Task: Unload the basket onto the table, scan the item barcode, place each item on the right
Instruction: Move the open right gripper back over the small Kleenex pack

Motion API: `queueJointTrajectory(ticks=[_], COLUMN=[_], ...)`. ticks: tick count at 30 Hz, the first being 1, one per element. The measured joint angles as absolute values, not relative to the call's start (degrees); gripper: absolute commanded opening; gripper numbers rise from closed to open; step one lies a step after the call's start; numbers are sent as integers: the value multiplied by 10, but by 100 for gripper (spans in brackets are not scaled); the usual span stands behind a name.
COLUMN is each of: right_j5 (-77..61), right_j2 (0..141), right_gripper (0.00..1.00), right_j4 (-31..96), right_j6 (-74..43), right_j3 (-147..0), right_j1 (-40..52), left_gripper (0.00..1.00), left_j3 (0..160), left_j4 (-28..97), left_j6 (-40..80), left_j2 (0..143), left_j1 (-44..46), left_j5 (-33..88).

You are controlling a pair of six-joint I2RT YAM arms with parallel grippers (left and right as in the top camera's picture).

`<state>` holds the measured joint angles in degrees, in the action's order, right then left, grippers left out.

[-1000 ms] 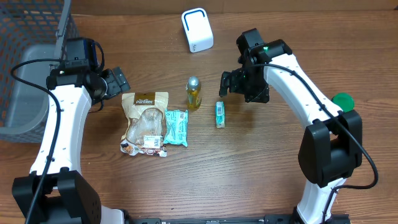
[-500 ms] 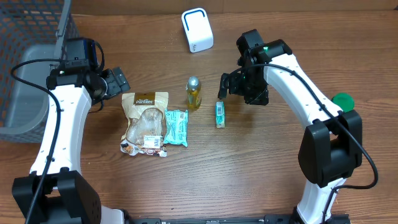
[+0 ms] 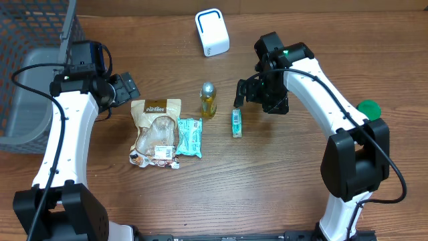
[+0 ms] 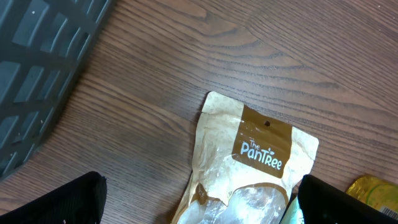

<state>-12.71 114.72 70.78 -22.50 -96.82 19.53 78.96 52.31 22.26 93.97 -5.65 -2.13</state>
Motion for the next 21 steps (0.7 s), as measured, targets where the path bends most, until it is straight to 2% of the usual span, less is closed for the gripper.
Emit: queueJointTrajectory(ticks=[21], right_j5=[-135], right_j2=[1147], right_gripper=[100], right_j4=[697], right_j6=[-225], right_j3=[-944], right_j1=[195], left_gripper=[100], left_j3=[790], left_j4=[523], left_j6=[223], left_j2=[940], left_j1=[-57], left_j5=[-21])
